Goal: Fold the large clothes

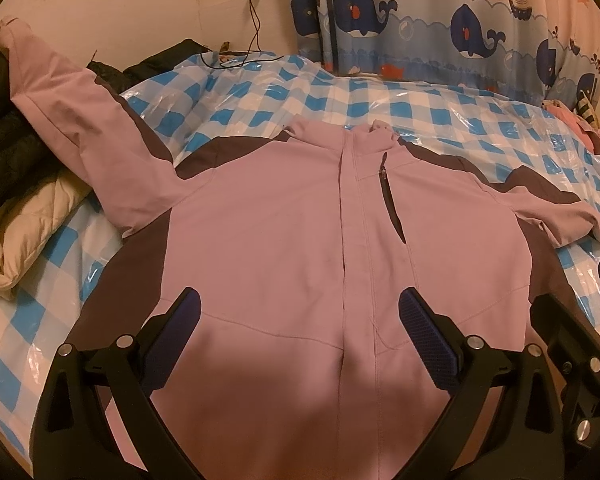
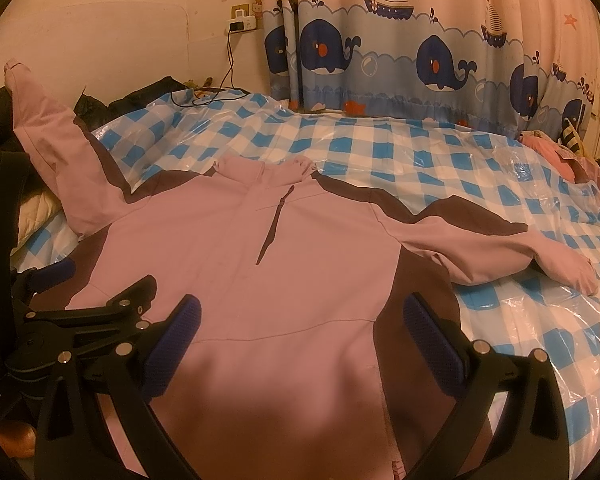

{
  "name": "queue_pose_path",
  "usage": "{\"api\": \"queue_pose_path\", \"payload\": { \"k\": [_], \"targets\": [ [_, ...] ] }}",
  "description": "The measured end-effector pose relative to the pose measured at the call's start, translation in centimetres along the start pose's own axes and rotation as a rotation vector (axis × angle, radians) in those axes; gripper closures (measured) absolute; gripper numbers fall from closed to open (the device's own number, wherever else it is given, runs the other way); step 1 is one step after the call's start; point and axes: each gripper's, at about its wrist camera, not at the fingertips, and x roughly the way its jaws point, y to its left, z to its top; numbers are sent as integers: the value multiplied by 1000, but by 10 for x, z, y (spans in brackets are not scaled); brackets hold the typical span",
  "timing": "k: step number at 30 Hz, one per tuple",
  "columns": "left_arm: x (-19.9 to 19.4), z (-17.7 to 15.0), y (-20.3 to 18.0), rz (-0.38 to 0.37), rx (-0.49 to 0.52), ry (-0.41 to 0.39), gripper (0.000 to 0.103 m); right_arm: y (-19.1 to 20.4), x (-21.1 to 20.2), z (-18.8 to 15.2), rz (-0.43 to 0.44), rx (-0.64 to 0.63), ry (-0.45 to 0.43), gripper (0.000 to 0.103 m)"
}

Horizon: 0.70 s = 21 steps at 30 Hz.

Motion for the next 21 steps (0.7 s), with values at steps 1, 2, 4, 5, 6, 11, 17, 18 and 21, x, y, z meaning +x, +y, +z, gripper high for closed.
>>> {"api": "queue_pose_path", "payload": {
  "k": [1,2,4,5,6,11,17,18,21],
  "targets": [
    [0,0,1,-3,-2,2,8,0,0,0,0,0,0,5],
    [0,0,1,-3,-2,2,8,0,0,0,0,0,1,5],
    [-1,1,0,0,1,1,8,0,0,0,-1,0,0,5],
    [-1,0,0,3,1,0,8,0,0,0,1,1,0,5],
    [-1,1,0,-2,-2,3,8,0,0,-1,1,1,1,5],
    [3,-1,-2,-2,-2,10,8,0,1,0,2,1,2,5],
    [3,-2,-2,-2,-2,11,8,0,1,0,1,1,2,5],
    [3,-2,-2,-2,-2,11,8,0,1,0,1,1,1,5],
    [3,-2,-2,-2,-3,11,8,0,1,-1,2,1,2,5]
  ]
}}
